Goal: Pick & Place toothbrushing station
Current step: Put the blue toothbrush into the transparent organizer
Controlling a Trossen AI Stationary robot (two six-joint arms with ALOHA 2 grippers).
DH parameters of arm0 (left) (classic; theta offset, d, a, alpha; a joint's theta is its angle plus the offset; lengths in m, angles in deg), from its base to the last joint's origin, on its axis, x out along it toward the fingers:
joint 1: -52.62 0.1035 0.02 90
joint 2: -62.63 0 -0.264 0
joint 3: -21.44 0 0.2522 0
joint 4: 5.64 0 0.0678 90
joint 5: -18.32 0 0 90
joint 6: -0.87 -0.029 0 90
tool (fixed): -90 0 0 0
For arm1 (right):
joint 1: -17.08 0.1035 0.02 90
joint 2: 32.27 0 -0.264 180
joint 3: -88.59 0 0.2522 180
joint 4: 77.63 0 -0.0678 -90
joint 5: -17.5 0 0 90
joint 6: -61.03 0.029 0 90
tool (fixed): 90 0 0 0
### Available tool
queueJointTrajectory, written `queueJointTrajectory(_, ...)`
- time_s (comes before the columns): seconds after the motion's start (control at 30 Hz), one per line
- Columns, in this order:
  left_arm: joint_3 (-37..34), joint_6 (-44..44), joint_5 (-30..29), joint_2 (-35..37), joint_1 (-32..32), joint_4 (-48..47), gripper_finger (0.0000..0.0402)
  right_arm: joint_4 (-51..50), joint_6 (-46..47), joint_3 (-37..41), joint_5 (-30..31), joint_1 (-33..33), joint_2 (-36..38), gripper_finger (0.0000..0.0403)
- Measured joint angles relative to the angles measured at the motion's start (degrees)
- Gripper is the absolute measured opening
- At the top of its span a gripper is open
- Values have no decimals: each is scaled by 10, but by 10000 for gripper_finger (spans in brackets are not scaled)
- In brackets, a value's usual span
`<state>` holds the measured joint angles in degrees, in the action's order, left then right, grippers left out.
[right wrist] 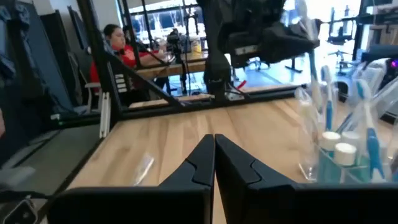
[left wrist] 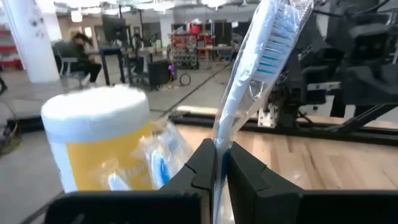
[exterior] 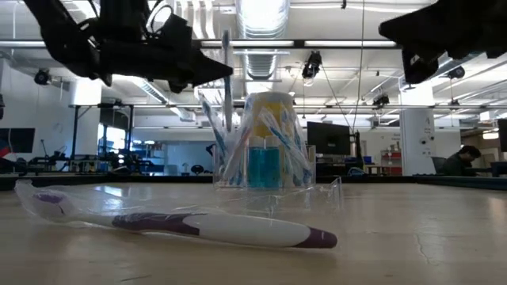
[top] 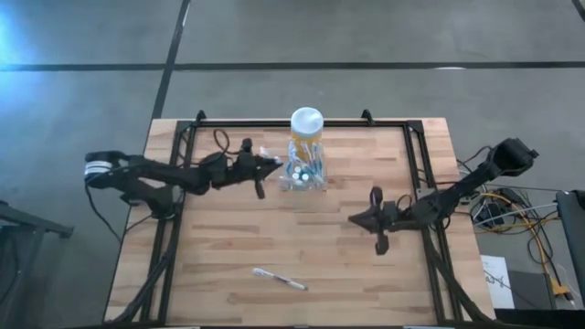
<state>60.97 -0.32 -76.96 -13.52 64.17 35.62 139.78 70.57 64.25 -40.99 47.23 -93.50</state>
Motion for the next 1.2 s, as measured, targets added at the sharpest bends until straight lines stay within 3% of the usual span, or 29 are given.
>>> queueJointTrajectory(0.17,4,33,-25,-32,0,0,22,90,-39,4,1,0,-51,8)
queueJointTrajectory(0.27,3,36,-70,-54,0,1,22,92,-53,-6,1,0,-62,8)
queueJointTrajectory(0.73,1,74,-140,-194,0,95,22,91,-82,-24,1,0,-70,8)
queueJointTrajectory(1.2,-6,100,-163,-226,11,117,27,91,-81,-22,1,-1,-71,8)
